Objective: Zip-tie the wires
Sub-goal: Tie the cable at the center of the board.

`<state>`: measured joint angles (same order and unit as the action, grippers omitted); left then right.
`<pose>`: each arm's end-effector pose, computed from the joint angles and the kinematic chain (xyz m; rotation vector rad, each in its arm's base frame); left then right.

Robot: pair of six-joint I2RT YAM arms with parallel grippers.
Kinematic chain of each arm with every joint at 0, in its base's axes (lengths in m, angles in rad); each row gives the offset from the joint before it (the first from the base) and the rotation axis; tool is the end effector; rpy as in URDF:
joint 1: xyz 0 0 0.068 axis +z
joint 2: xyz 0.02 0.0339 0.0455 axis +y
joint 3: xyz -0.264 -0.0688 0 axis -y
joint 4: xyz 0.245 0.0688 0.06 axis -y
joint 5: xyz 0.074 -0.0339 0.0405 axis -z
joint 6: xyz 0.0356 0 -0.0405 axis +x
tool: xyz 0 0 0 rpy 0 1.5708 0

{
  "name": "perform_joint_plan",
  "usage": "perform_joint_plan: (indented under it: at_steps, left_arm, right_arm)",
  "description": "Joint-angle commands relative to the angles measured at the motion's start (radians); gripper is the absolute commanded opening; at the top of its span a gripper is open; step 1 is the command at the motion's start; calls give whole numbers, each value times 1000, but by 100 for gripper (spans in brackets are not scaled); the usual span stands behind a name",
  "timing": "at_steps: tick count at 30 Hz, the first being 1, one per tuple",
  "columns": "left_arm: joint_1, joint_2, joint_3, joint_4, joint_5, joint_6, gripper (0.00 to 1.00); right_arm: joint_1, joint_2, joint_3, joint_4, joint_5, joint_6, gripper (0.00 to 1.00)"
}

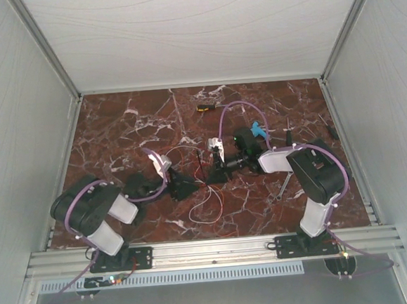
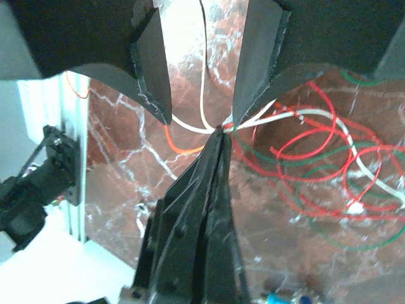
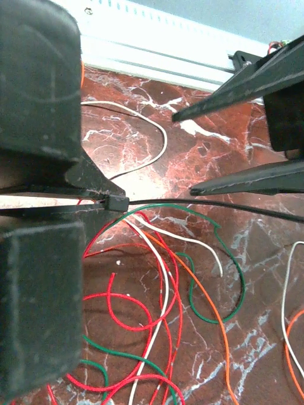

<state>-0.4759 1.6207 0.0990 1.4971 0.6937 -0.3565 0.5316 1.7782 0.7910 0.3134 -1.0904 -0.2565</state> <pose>0.1731 -0.1148 0.1329 0.6695 1.5891 -1.1791 0.2686 0.1946 0.1440 -1.3343 1.6566 1.3615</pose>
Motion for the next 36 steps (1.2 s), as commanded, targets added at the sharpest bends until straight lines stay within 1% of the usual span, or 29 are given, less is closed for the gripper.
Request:
perform_joint_plan:
  at_steps: [1, 5, 9, 14, 24, 26, 30, 33, 36]
  left_arm:
    - [13, 10, 74, 333, 85, -53, 45]
    - [34, 50, 132, 333, 79, -85, 43]
    - [57, 75, 180, 333, 93, -107, 40]
    - [71, 87, 215, 333, 154, -113, 40]
    - [71, 147, 283, 333, 195, -143, 39]
    - [71, 158, 297, 333, 204, -149, 34]
    - [71, 165, 313, 334, 221, -157, 0]
    - [71, 151, 298, 333, 218, -155, 0]
    - [72, 121, 245, 333, 182, -135, 0]
  right_arm:
    - [7, -42, 13, -61, -17, -89, 0]
    - [15, -59, 6, -51, -3, -92, 0]
    - [15, -69, 1, -47, 7, -92, 0]
    - [16, -74, -3, -26, 12, -82, 0]
    - [18, -61, -10, -5, 14, -79, 0]
    - [18, -60, -8, -6, 13, -79, 0]
    - [18, -60, -8, -8, 19, -78, 0]
    - [19, -60, -8, -7, 46, -78, 0]
    - [14, -59, -6, -15, 57, -80, 0]
